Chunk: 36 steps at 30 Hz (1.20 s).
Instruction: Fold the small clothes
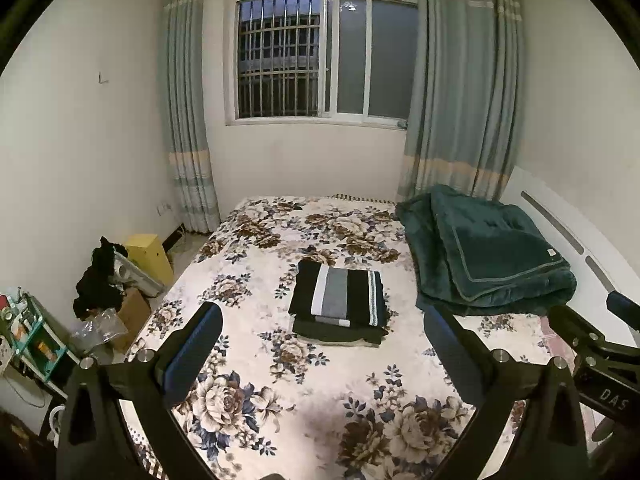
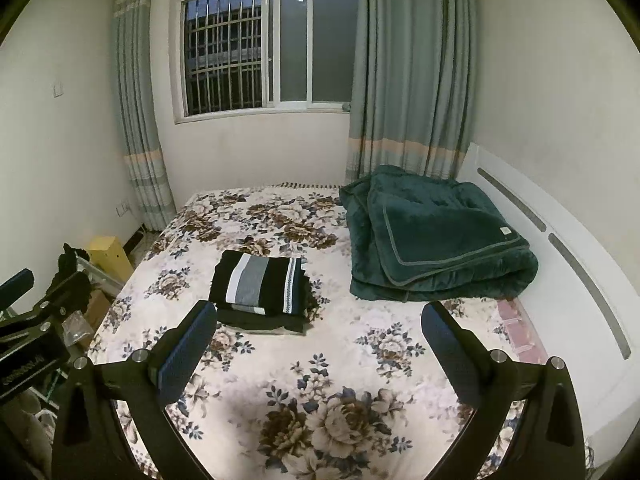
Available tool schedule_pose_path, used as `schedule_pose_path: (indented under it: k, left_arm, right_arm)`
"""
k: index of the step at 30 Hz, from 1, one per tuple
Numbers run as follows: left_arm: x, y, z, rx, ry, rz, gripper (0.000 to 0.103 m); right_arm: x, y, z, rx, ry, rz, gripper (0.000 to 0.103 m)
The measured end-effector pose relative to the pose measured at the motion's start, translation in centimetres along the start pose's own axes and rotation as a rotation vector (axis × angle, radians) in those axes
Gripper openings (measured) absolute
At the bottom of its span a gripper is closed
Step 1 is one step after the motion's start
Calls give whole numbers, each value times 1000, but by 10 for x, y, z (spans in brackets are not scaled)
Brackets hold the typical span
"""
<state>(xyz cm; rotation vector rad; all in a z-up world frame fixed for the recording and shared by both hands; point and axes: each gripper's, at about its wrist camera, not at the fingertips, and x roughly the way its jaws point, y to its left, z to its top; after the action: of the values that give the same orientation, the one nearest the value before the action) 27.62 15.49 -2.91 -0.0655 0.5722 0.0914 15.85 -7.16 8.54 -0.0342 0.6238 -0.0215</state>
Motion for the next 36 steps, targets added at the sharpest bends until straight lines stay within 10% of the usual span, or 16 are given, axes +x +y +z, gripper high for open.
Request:
schedule_pose_path:
  k: [36]
  left_arm:
    - [-7, -6, -5, 0, -3, -7, 103]
  right_arm:
    - [-7, 0, -5, -8, 7, 24, 103]
